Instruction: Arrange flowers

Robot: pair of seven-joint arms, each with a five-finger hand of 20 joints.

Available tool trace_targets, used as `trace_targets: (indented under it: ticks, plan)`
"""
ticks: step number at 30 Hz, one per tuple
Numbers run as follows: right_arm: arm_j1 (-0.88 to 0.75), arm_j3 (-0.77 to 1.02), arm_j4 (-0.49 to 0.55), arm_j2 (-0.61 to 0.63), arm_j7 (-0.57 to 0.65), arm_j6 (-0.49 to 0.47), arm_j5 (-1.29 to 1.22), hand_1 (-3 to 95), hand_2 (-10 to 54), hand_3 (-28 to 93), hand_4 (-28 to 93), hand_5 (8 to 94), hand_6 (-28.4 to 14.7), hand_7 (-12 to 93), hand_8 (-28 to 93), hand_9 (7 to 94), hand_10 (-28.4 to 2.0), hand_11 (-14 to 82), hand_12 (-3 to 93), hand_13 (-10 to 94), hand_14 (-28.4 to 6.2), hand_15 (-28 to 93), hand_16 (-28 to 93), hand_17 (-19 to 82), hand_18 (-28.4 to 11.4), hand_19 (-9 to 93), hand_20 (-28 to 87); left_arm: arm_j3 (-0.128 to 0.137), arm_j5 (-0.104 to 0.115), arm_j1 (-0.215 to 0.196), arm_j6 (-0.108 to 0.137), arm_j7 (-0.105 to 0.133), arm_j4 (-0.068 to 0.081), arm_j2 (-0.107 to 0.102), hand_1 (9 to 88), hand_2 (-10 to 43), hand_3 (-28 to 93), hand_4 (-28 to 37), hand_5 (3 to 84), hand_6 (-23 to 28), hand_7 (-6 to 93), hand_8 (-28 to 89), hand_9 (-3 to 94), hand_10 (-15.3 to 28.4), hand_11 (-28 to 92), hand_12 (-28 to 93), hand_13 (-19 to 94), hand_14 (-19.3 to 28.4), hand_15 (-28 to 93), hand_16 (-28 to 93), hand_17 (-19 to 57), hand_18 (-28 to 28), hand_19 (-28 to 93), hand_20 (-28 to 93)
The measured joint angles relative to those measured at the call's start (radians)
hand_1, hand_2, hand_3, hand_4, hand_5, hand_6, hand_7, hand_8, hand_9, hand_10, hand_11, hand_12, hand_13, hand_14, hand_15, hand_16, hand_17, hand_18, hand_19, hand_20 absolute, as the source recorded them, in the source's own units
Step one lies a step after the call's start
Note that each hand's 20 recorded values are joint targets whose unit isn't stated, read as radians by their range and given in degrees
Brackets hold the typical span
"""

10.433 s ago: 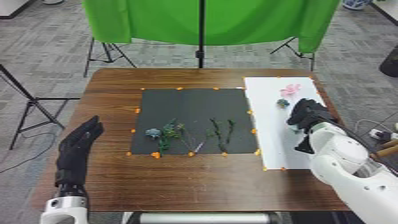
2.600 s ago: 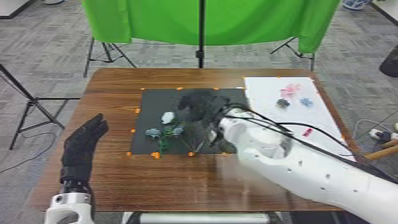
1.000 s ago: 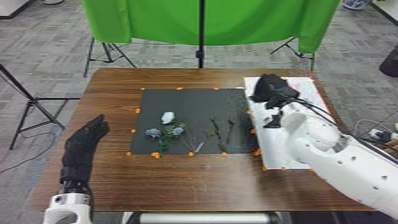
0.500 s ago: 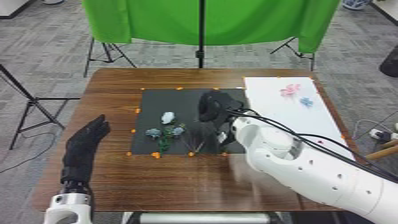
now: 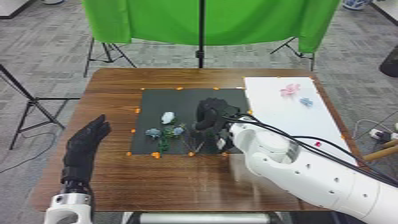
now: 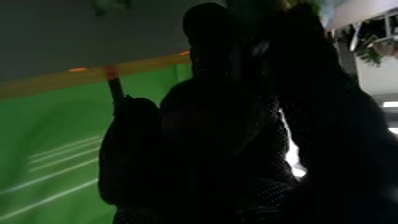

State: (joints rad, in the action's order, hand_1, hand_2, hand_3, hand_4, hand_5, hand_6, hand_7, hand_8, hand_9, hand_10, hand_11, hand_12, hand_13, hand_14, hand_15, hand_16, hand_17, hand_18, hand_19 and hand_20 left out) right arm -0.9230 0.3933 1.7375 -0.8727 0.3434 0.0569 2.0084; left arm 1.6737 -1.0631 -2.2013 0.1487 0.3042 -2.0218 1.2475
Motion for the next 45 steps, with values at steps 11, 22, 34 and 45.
trace_targets:
  ticks: [11,22,34,45]
  plan:
    - [-0.062,0.137,0.060,0.027,0.014,-0.083,-0.006,38.4,-9.5,60,-20,60.7,-1.7,14,-7,67.9,-15.7,18.8,23.1,87,-4.1,57,34,62,-11.3,93,54,0.000,-0.001,0.000,0.000,0.000,0.000,0.001,24.0,-2.6,68,-25.0,44.1,2.8,10.4,-5,40.9,11.7,11,14,30,15.3,15,5,0.5,13.2,4,19]
    - [-0.110,0.413,-0.035,0.067,0.329,-0.039,0.083,35.8,-9.5,61,-15,44.7,-5.8,5,-4,47.8,-20.4,7.9,22.8,78,-8.9,60,32,56,-14.5,93,51,0.001,-0.001,-0.002,0.001,0.001,-0.001,0.002,24.0,-2.6,68,-25.1,44.2,2.8,10.6,-5,40.9,11.6,12,14,30,15.2,15,5,0.5,13.2,4,19]
    - [-0.092,0.466,-0.263,0.114,0.401,-0.145,0.047,35.8,-9.5,61,-16,44.2,-4.8,6,-4,47.2,-20.3,8.3,23.0,78,-9.4,61,30,55,-15.1,93,48,0.000,-0.002,-0.002,0.001,0.001,-0.001,0.002,24.0,-2.6,68,-25.1,44.4,2.9,10.6,-5,40.9,11.7,12,14,30,15.3,15,5,0.5,13.1,4,19]
    - [-0.125,0.444,-0.351,0.096,0.438,-0.107,0.058,50.4,-9.5,58,-17,66.1,-2.1,15,-1,74.2,-14.2,20.2,23.4,86,-5.5,62,31,63,-11.8,93,52,0.001,-0.002,-0.004,0.001,0.000,-0.002,0.003,24.0,-2.4,68,-25.0,44.4,2.9,10.6,-5,41.0,11.7,12,14,30,15.2,15,5,0.5,13.1,4,19]
